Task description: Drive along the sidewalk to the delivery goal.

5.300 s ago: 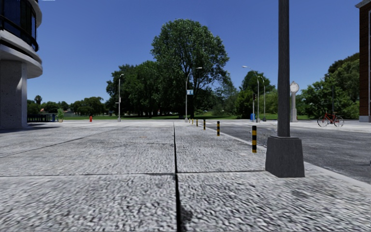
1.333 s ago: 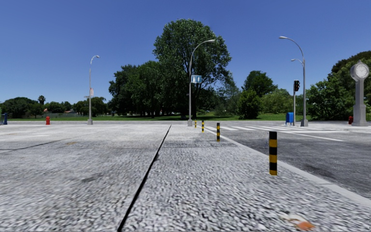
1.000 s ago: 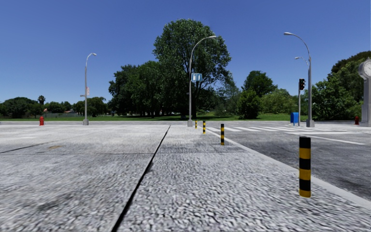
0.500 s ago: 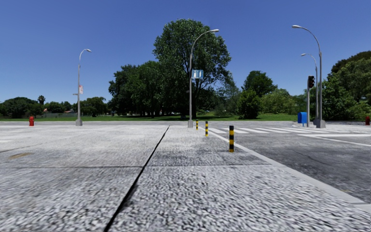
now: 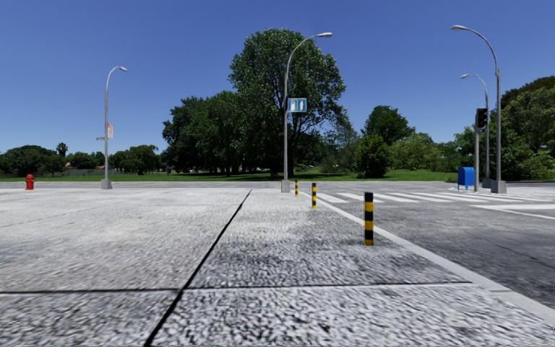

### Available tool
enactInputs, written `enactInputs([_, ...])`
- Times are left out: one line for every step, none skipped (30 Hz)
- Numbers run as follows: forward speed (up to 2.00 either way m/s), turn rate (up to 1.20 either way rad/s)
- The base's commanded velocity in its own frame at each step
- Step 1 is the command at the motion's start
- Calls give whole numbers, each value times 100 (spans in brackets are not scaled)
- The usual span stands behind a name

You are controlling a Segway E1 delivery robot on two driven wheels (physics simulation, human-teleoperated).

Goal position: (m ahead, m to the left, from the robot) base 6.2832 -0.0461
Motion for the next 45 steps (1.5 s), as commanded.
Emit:
enactInputs([200,0])
enactInputs([200,0])
enactInputs([200,0])
enactInputs([200,0])
enactInputs([200,0])
enactInputs([200,0])
enactInputs([200,0])
enactInputs([200,0])
enactInputs([200,0])
enactInputs([200,0])
enactInputs([200,0])
enactInputs([200,0])
enactInputs([200,0])
enactInputs([200,0])
enactInputs([200,0])
enactInputs([200,0])
enactInputs([200,0])
enactInputs([200,0])
enactInputs([200,0])
enactInputs([200,0])
enactInputs([200,0])
enactInputs([200,0])
enactInputs([200,0])
enactInputs([200,0])
enactInputs([200,0])
enactInputs([200,0])
enactInputs([200,0])
enactInputs([200,0])
enactInputs([200,0])
enactInputs([200,0])
enactInputs([200,0])
enactInputs([200,0])
enactInputs([200,0])
enactInputs([200,0])
enactInputs([200,0])
enactInputs([200,0])
enactInputs([200,0])
enactInputs([200,0])
enactInputs([200,0])
enactInputs([200,0])
enactInputs([200,0])
enactInputs([200,0])
enactInputs([200,0])
enactInputs([200,0])
enactInputs([200,0])
